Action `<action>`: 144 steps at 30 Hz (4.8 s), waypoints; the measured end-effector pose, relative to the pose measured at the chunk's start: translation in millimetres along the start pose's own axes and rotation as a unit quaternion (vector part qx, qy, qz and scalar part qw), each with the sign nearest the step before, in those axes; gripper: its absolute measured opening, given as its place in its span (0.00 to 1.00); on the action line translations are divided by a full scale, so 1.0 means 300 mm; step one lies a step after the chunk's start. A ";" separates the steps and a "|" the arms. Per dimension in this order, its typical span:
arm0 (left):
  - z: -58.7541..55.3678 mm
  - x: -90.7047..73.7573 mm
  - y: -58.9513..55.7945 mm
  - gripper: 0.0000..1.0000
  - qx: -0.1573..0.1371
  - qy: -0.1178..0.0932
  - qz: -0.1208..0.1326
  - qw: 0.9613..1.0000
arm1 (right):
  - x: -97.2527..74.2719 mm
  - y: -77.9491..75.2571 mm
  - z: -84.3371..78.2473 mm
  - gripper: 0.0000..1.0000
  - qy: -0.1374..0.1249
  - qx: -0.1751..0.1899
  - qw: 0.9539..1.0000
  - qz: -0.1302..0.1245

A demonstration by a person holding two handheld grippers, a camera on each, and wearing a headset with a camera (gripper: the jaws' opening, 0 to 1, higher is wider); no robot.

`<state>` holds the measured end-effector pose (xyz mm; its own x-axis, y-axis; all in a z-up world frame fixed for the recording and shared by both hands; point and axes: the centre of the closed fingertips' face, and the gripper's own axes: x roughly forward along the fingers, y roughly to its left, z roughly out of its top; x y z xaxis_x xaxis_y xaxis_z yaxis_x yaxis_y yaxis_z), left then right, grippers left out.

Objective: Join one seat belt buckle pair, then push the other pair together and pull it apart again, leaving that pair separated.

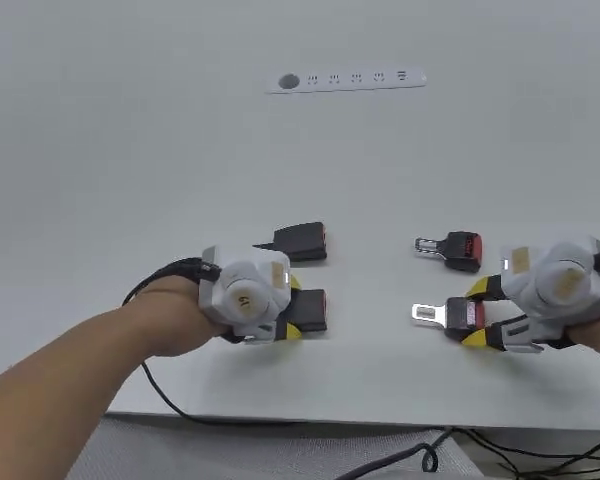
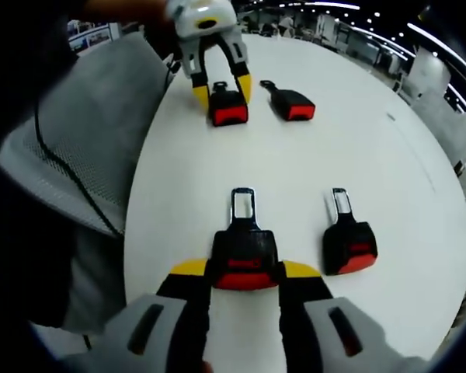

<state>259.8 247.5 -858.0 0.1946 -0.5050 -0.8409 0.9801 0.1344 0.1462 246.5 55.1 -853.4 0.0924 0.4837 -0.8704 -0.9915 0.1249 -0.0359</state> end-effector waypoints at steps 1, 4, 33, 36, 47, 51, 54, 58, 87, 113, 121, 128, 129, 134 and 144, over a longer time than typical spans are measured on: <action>0.001 -0.001 0.001 0.34 -0.001 -0.001 0.000 1.000 | 0.001 0.000 0.000 0.34 0.002 -0.002 1.000 0.001; 0.002 0.002 0.004 0.34 -0.005 0.002 -0.001 1.000 | 0.003 -0.004 0.006 0.34 0.006 0.000 1.000 0.004; 0.005 0.007 0.005 0.34 0.013 0.010 -0.010 1.000 | 0.170 0.016 0.258 0.33 -0.012 -0.029 0.999 0.005; 0.005 0.007 0.003 0.34 0.017 0.011 -0.011 1.000 | 0.184 0.016 0.280 0.33 -0.009 -0.034 0.999 0.008; 0.006 0.007 0.001 0.34 0.020 0.014 -0.016 1.000 | 0.195 0.009 0.319 0.33 -0.007 -0.055 0.998 0.007; 0.007 0.008 0.002 0.34 0.022 0.015 -0.018 0.999 | 0.208 0.014 0.337 0.33 -0.015 -0.052 0.999 0.009; 0.007 0.008 0.001 0.34 0.024 0.016 -0.020 0.999 | 0.214 0.018 0.344 0.33 -0.017 -0.051 0.999 0.010; 0.007 0.008 0.000 0.33 0.028 0.018 -0.021 0.999 | 0.211 0.017 0.345 0.32 -0.031 -0.034 0.999 0.013; -0.006 0.000 0.001 0.32 0.030 0.006 -0.033 0.999 | 0.235 0.027 0.391 0.30 -0.047 -0.027 0.998 0.021; 0.028 -0.061 0.012 0.35 0.046 0.028 -0.022 0.998 | 0.172 0.032 0.431 0.33 -0.067 -0.002 0.997 0.026; 0.095 -0.115 0.102 0.38 0.037 0.002 0.006 0.999 | 0.073 -0.039 0.438 0.33 -0.084 -0.007 0.996 0.002; 0.108 -0.097 0.189 0.40 0.025 -0.002 0.018 1.000 | 0.040 -0.121 0.369 0.33 -0.072 -0.004 0.997 -0.019; 0.108 -0.093 0.205 0.40 0.024 -0.002 0.020 1.000 | 0.033 -0.140 0.353 0.33 -0.070 -0.003 0.997 -0.023; 0.091 -0.082 0.258 0.41 0.025 0.008 0.019 0.999 | 0.010 -0.206 0.271 0.36 -0.056 0.006 0.998 -0.040; 0.064 -0.052 0.310 0.41 0.012 0.017 0.015 1.000 | -0.036 -0.290 0.113 0.36 -0.020 0.031 0.998 -0.060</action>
<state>348.6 251.4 -821.3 0.2222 -0.4723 -0.8529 0.9747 0.1278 0.1832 334.8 68.3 -824.2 0.2140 0.4969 -0.8410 -0.9658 0.2366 -0.1060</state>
